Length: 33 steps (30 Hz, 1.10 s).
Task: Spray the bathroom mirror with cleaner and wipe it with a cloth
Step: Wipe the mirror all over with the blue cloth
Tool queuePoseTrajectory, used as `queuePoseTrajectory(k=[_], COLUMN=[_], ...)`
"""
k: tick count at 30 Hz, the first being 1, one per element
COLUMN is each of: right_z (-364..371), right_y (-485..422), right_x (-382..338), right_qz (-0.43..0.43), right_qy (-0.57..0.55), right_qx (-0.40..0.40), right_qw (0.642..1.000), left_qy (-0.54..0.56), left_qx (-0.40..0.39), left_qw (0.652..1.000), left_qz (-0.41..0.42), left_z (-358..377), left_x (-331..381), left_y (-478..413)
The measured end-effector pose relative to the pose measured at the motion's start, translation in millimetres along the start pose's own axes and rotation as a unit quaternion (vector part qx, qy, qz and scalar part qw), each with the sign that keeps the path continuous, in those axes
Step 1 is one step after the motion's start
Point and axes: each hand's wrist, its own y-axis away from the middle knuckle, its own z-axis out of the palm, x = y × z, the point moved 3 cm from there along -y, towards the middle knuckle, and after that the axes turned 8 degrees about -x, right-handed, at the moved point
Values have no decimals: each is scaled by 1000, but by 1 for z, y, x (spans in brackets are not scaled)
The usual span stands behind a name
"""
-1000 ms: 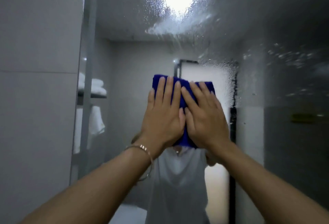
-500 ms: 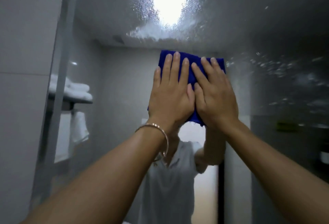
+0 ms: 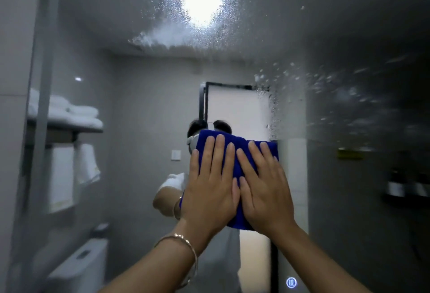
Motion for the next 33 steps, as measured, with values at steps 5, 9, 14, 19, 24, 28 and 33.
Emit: queuePoseTrajectory(k=[5,9,14,19,24,28,33], right_z=[-17,-53,-84,-81,-73,-61,-45], right_y=[-38,-105,-159,-154,-117,-68,4], right_x=[20,63,93,93,91,95,101], right_qz=[-39,-80,-48,-37,-11,0,2], right_qy=[4,57,49,38,16,-13,-11], right_qx=[19,1,20,46,44,44,40], right_qw=[999,995,997,998,999,999,999], left_qy=[-3,21,15,9,21,30,28], left_qx=[-19,-15,8,30,55,65,49], left_qw=[1000,998,997,996,996,996,998], left_qz=[-19,-61,-80,-79,-67,-61,-16], left_z=[-12,-32,-45,-40,-28,-12,14], left_x=[5,20,31,33,47,68,100], left_y=[-42,-111,-185,-179,-148,-110,-53])
